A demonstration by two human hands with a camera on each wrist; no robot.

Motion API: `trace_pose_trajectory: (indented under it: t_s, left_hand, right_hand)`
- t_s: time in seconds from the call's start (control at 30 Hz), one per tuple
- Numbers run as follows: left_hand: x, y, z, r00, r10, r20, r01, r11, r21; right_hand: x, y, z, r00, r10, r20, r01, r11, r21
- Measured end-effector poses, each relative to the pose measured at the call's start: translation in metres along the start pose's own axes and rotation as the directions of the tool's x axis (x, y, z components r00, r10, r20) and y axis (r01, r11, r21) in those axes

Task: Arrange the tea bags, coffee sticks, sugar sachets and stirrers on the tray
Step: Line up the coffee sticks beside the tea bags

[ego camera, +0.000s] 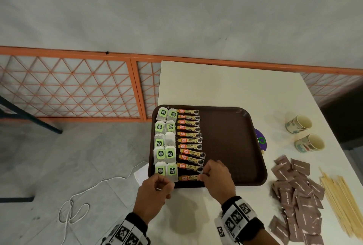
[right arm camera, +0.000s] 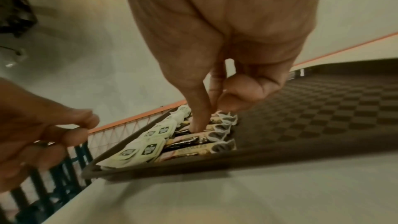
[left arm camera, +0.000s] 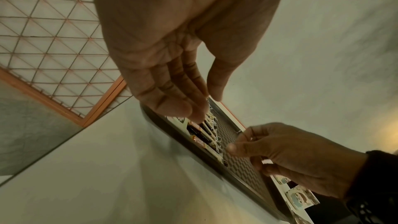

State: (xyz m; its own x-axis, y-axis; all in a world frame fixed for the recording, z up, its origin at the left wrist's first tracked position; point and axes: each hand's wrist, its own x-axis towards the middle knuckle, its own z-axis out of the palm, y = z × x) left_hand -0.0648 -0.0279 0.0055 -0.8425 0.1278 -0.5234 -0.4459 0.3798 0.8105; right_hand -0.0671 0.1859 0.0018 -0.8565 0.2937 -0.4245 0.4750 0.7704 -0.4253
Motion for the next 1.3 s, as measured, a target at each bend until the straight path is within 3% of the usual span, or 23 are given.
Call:
trace_pose_trajectory:
  t_s: [0.07, 0.13, 0.47, 0.53, 0.63, 0.73, 0.87, 0.93, 1.0, 1.1, 1.3]
  left_hand:
    - [0.001, 0.000, -0.001, 1.000, 0.006, 0.007, -0.006, 1.000, 0.010]
    - [0.001, 0.000, -0.001, 1.000, 0.005, 0.019, -0.006, 1.000, 0.024]
    - [-0.004, -0.004, -0.004, 0.999, 0.024, 0.031, -0.026, 0.998, 0.055]
    - [-0.006, -0.004, -0.001, 0.998, 0.024, 0.061, -0.029, 0.997, 0.071]
    - [-0.008, -0.003, 0.011, 0.990, 0.013, 0.139, -0.030, 0.992, 0.122]
    - [-0.012, 0.000, 0.037, 0.964, -0.011, 0.265, -0.041, 0.981, 0.187]
    - [-0.019, 0.010, 0.090, 0.911, -0.021, 0.411, -0.111, 0.949, 0.296]
    - [-0.021, 0.011, 0.117, 0.900, -0.016, 0.436, -0.141, 0.935, 0.325]
    - [-0.021, 0.009, 0.139, 0.918, 0.007, 0.398, -0.175, 0.905, 0.387]
    - [-0.022, 0.005, 0.165, 0.948, 0.059, 0.312, -0.226, 0.814, 0.534]
    - [-0.030, 0.005, 0.175, 0.952, 0.011, 0.304, -0.245, 0.621, 0.745]
  right_hand:
    - [-0.001, -0.006, 0.005, 0.984, -0.162, 0.078, 0.166, 0.985, -0.050]
    - [0.000, -0.010, 0.013, 0.960, -0.237, 0.151, 0.254, 0.962, -0.099]
    - [0.013, 0.001, 0.008, 0.945, -0.307, 0.114, 0.316, 0.946, -0.071]
    - [0.005, 0.014, -0.008, 0.956, -0.289, 0.056, 0.291, 0.956, -0.040]
    - [-0.007, 0.066, -0.039, 0.991, -0.125, -0.036, 0.124, 0.992, -0.036]
    - [-0.023, 0.120, -0.056, 0.998, 0.055, 0.029, -0.049, 0.985, -0.163]
    - [-0.039, 0.142, -0.033, 0.972, -0.105, 0.209, 0.149, 0.967, -0.205]
    - [-0.041, 0.143, -0.026, 0.960, -0.183, 0.213, 0.226, 0.953, -0.199]
    - [-0.041, 0.143, -0.025, 0.954, -0.225, 0.200, 0.260, 0.951, -0.168]
    - [-0.039, 0.145, -0.023, 0.924, -0.260, 0.281, 0.312, 0.936, -0.161]
    - [-0.037, 0.137, -0.024, 0.866, -0.301, 0.400, 0.411, 0.883, -0.225]
